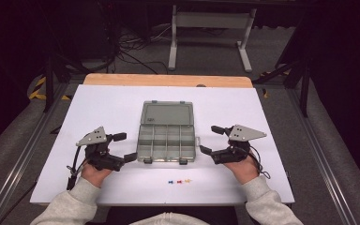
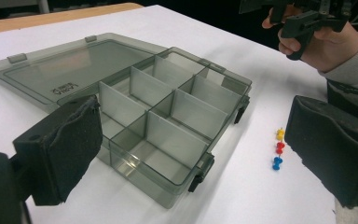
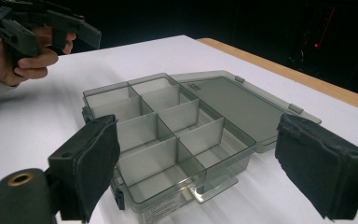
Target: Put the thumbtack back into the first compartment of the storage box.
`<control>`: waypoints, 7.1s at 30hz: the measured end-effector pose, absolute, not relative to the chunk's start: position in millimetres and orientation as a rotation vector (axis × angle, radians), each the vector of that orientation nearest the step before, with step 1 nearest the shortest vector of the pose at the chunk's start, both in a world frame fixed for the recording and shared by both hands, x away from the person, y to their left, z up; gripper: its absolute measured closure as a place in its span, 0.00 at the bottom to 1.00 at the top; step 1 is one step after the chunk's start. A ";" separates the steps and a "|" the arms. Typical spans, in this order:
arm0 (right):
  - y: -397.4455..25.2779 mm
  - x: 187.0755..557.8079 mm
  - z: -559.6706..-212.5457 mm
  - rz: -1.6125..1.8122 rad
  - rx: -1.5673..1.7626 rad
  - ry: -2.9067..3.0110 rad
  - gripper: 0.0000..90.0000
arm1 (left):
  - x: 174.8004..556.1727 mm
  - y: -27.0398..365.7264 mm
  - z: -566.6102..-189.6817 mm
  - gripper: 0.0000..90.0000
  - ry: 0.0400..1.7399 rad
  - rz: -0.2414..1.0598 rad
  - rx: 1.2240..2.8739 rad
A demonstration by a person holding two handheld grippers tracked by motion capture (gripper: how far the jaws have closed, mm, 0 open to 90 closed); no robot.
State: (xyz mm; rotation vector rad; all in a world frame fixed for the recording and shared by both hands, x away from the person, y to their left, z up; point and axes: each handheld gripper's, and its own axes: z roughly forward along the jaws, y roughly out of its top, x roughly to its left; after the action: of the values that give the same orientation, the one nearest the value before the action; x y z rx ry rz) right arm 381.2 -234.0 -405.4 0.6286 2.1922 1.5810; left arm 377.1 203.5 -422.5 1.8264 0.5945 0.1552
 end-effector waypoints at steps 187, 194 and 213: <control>-256.0 378.2 -418.5 1.573 0.717 2.222 0.21 | 361.4 30.5 -426.3 0.82 0.121 -0.074 2.816; -256.2 378.5 -418.7 1.572 0.715 2.224 0.21 | 361.4 30.1 -426.3 0.91 0.131 -0.042 2.824; -256.0 379.3 -419.8 1.575 0.719 2.225 0.21 | 360.6 37.0 -407.8 0.94 0.126 -0.005 2.790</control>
State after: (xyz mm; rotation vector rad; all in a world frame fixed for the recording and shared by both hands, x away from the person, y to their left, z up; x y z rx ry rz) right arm 379.3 -256.0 -419.8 0.7188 2.2249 1.5745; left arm 360.6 37.0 -407.8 2.7896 0.1259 -0.0052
